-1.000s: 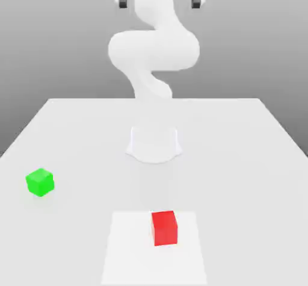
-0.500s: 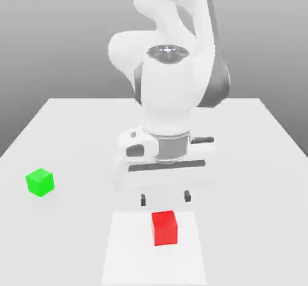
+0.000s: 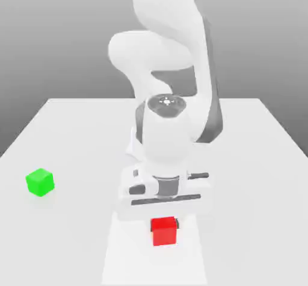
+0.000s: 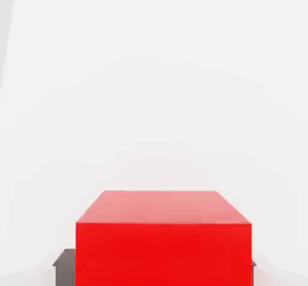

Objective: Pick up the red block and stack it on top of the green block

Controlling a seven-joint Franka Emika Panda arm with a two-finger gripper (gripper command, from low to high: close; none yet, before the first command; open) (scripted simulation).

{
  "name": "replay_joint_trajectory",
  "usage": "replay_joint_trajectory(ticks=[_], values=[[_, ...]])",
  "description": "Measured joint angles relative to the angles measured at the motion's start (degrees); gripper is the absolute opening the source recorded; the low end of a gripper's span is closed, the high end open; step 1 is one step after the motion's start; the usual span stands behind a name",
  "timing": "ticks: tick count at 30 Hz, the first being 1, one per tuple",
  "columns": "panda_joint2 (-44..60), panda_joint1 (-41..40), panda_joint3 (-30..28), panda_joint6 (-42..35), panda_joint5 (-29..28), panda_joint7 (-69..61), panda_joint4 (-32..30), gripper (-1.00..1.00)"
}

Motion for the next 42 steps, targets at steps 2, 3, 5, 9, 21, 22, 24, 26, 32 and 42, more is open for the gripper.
replay_joint_trajectory(ticks=[2,3,5,9,21,22,24,26,32,42], values=[[-4.0,-0.1,0.1,-3.4,0.2,-0.2,-0.6,-1.0],[-6.1,-0.1,0.1,-5.2,0.3,-0.3,-0.9,-1.0],[-8.3,-2.3,-0.9,-7.0,0.1,1.3,-1.3,-1.0],[-10.4,-8.7,-6.2,-8.7,-0.9,6.6,-1.7,-1.0],[-15.6,-28.5,-17.5,-12.4,-5.2,24.5,-2.9,-1.0],[-16.1,-30.1,-18.6,-12.7,-5.6,26.0,-3.0,-1.0],[-17.0,-33.6,-20.7,-13.3,-6.5,29.2,-3.2,-1.0],[-17.9,-37.2,-22.7,-13.9,-7.4,32.3,-3.4,-1.0],[-13.7,-35.5,-24.9,-11.5,2.9,26.4,-3.2,-1.0],[-5.4,-33.4,-23.9,-5.8,15.9,17.1,-2.4,-1.0]])
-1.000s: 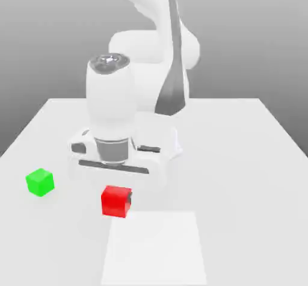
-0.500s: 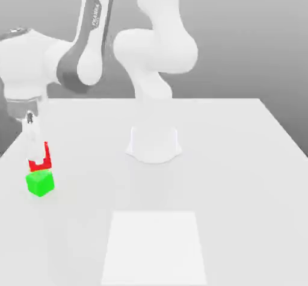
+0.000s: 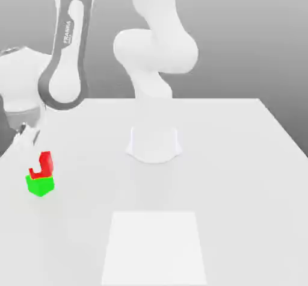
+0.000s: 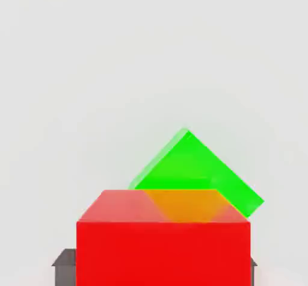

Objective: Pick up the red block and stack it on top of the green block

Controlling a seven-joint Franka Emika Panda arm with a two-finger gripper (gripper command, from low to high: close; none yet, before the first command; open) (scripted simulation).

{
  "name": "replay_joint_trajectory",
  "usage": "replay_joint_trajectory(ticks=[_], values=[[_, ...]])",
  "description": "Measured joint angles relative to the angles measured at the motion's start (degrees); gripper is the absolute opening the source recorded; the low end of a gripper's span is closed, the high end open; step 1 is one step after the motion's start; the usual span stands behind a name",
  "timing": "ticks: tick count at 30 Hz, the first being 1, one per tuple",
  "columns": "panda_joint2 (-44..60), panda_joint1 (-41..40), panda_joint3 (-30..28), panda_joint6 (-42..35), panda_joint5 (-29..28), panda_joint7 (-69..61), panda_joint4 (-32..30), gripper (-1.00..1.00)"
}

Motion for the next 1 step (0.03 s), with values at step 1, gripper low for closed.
replay_joint_trajectory(ticks=[1], values=[[0.6,0.0,0.1,0.7,0.2,-0.1,0.0,-1.0]])
